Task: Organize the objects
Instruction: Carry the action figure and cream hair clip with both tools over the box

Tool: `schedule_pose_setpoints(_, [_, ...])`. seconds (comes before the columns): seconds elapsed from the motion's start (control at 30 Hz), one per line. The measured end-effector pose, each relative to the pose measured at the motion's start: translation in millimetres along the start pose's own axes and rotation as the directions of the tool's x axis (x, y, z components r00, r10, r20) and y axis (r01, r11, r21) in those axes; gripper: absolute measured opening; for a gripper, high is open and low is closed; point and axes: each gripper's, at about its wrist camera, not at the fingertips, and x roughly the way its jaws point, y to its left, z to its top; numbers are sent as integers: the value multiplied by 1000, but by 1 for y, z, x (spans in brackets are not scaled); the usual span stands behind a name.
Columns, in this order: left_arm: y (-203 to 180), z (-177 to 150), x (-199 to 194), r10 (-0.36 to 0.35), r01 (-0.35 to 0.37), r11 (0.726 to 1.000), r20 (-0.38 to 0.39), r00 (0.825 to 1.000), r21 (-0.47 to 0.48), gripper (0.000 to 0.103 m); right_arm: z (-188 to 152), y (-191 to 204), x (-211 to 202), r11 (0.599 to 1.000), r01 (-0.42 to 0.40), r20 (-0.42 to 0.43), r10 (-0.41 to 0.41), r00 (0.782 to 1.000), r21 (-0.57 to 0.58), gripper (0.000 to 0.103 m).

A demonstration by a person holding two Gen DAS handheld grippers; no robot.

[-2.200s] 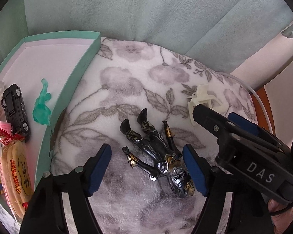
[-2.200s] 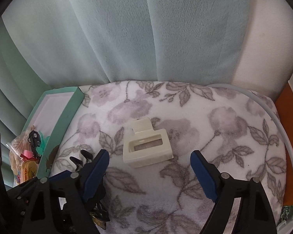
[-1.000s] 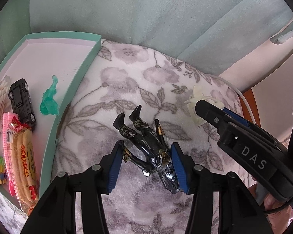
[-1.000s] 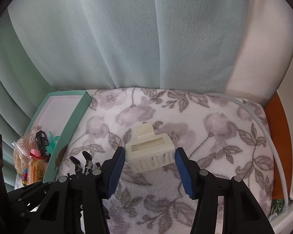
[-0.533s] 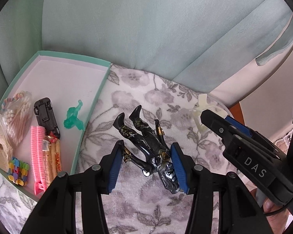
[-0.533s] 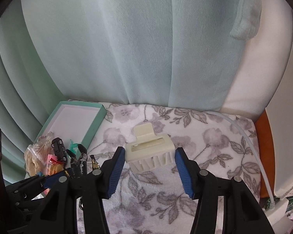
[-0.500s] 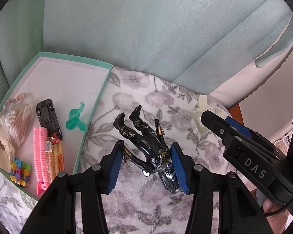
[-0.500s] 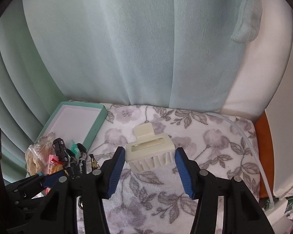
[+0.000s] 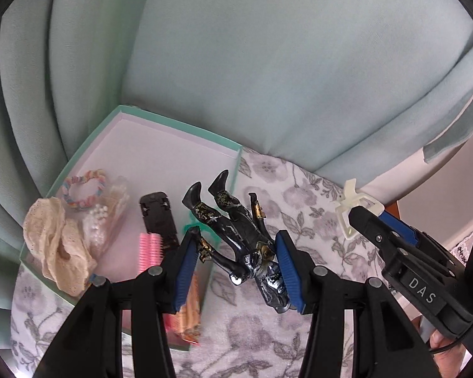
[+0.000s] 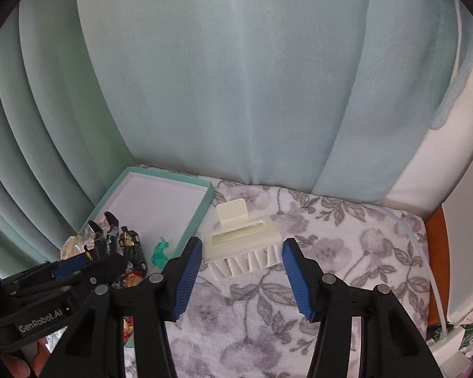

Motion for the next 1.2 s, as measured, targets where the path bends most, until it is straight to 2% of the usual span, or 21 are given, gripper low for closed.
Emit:
schedule_pose_setpoints(0.3, [82, 21, -20, 80, -76, 993, 44, 996, -92, 51, 9, 56, 22, 997, -49, -17, 48, 999, -60, 56])
schedule_pose_setpoints(0.6, [139, 30, -29, 129, -121, 982, 51, 990, -142, 51, 13, 104, 50, 990, -83, -50, 78, 996, -115, 56])
schedule_pose_setpoints(0.83, [162, 35, -21, 132, -124, 981, 43, 990, -150, 51, 13, 123, 72, 988, -86, -75, 77, 994, -127, 56])
schedule_pose_setpoints(1.2, [160, 39, 18, 103, -104, 991, -12, 995, -87, 51, 6, 124, 105, 989, -83, -125, 68, 990, -121, 56])
